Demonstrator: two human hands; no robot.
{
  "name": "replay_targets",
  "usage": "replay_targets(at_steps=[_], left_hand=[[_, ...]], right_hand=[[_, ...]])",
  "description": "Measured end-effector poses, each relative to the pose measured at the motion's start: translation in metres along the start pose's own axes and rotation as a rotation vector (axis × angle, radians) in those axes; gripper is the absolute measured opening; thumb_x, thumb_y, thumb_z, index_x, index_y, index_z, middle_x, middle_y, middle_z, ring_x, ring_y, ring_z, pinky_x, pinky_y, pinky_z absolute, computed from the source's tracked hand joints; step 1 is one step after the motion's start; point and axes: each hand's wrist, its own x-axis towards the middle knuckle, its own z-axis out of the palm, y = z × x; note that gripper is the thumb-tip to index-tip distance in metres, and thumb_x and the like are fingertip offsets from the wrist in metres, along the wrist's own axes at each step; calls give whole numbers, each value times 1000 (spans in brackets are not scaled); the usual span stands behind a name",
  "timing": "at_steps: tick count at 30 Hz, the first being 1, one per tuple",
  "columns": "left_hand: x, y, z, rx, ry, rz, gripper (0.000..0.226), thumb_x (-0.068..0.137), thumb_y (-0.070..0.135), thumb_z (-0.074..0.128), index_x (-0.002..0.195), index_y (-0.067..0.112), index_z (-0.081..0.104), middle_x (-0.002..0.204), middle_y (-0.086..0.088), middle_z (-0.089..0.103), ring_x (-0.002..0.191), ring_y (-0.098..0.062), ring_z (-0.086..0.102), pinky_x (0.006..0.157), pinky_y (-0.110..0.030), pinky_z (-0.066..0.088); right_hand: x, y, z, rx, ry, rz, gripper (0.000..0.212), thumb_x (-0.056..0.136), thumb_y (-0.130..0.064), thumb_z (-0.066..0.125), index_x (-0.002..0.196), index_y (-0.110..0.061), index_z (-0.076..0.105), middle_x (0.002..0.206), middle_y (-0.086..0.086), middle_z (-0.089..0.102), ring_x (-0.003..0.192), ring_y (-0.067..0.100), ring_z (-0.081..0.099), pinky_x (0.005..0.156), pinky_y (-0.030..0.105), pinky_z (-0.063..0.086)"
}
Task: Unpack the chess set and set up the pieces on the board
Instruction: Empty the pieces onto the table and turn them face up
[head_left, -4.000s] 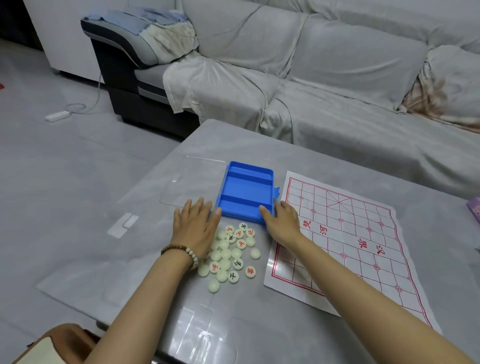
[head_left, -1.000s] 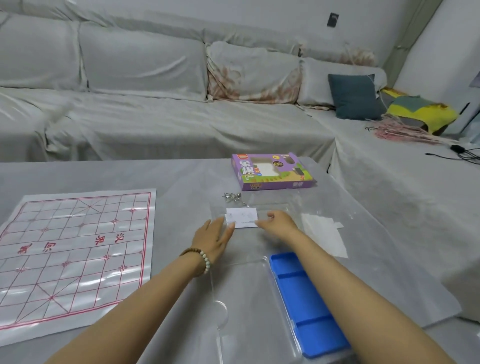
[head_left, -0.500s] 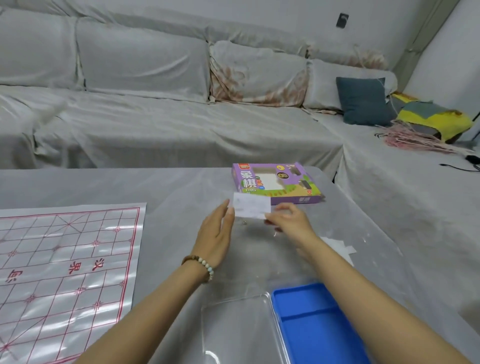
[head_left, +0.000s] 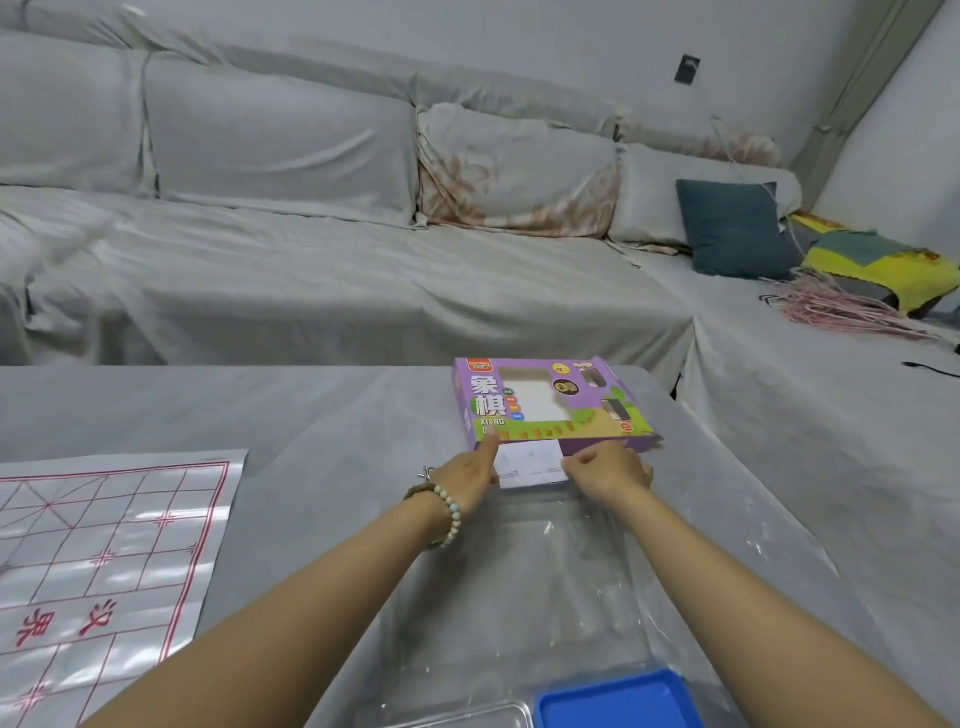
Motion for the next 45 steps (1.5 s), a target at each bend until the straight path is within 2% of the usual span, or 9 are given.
replay_targets(at_steps=[4,10,13,20,28,34,38,41,45], left_hand=[[8,-4,3,171,-13,-28,74,88,63,1,132,27,48,131,-4,56,123,-28,46,113,-44,21],[-13,-9,-6,321,134,85,58,98,47,13,130,13,48,129,-10,55,115,-29,51,107,-41,31],[-38,-25,-24,292,221,175,74,89,64,19,123,10,55,122,-10,61,113,-27,54,100,-38,39],[-151,-89,-107,703,266,150,107,58,75,-4,145,22,25,154,3,21,143,-16,13,115,-30,7],[-297,-194,-193,898,275,-107,127,34,84,-37,146,29,-10,155,7,-14,143,-16,-12,114,-37,-9],[-342,-238,-205,849,276,-185,121,37,82,-38,145,36,-10,153,9,-17,143,-17,-16,112,-38,-13],[-354,-250,-201,843,305,-168,117,39,80,-40,145,36,-12,148,12,-24,141,-15,-19,109,-35,-16],[-359,-254,-199,842,311,-151,117,40,79,-40,145,36,-11,151,11,-21,141,-15,-19,109,-36,-17],[-364,-256,-201,845,298,-107,107,54,80,-28,147,33,-5,155,8,-14,143,-16,-16,112,-36,-14]], right_hand=[[-1,6,6,-130,-11,-65,34,91,-39,43,101,-22,71,145,15,41,135,30,30,108,34,26],[-32,8,-3,-14,103,-204,28,94,-31,47,114,-27,66,129,3,56,124,25,42,107,34,30],[-61,-3,-2,134,201,-363,26,92,-23,55,116,-21,65,127,1,56,122,21,46,107,33,28],[-176,-76,49,320,27,-695,36,88,-10,60,123,-15,58,130,-1,54,125,14,45,105,16,27],[-299,-149,137,218,-190,-769,45,98,-35,45,141,-30,37,154,-10,23,142,10,19,113,20,12],[-349,-149,185,20,-228,-772,53,99,-49,26,148,-34,16,158,-11,4,146,8,2,116,24,1],[-361,-139,201,-89,-194,-767,103,62,-82,-24,148,-37,12,158,-13,0,146,7,-4,111,21,-8],[-366,-137,202,-119,-162,-746,69,88,-69,4,148,-36,14,158,-13,3,146,8,-3,112,21,-7],[-373,-139,199,-135,-173,-726,73,85,-70,3,148,-34,14,158,-12,4,146,8,-2,114,23,-5]])
